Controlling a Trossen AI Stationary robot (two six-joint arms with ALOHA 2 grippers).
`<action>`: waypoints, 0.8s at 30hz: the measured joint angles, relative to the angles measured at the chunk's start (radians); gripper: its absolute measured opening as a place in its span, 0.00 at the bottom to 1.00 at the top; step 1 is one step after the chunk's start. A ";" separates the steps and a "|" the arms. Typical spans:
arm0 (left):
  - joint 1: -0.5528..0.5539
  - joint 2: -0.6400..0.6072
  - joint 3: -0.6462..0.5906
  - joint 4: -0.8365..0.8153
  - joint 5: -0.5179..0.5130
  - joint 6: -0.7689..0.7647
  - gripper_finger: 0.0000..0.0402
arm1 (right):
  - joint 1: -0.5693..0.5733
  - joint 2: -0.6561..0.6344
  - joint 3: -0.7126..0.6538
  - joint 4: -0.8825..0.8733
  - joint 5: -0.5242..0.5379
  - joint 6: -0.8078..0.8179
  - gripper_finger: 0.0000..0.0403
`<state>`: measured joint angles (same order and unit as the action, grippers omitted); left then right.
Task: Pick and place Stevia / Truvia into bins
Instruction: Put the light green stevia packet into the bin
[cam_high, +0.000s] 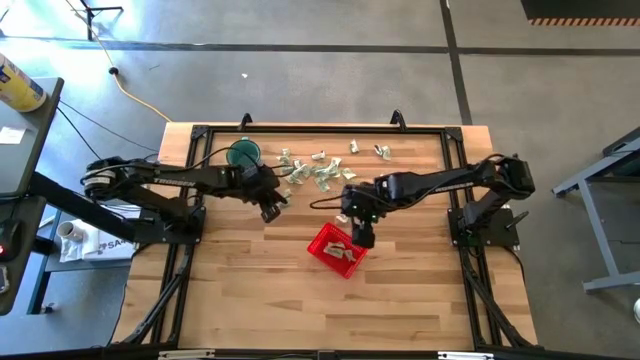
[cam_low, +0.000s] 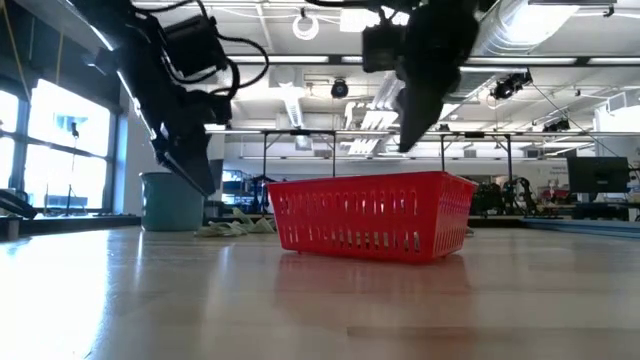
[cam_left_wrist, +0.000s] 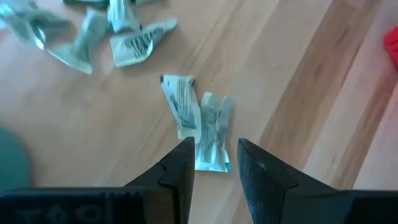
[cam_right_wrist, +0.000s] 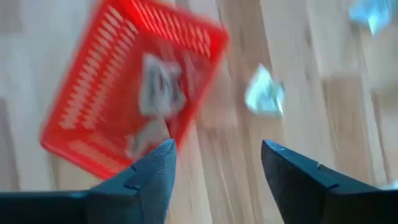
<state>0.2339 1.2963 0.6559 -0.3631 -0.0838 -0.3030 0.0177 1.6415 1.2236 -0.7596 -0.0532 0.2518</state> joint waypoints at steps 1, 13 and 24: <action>0.015 0.019 0.003 0.001 0.019 -0.020 0.38 | 0.000 -0.004 -0.002 -0.025 0.012 0.015 0.58; 0.100 0.221 0.154 -0.008 0.048 -0.094 0.58 | 0.003 -0.020 -0.003 -0.098 0.075 0.088 0.59; 0.100 0.331 0.183 -0.080 -0.036 -0.091 0.53 | 0.002 -0.020 -0.003 -0.098 0.112 0.090 0.59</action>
<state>0.3340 1.6278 0.8387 -0.4434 -0.1195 -0.3940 0.0196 1.6218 1.2209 -0.8574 0.0585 0.3420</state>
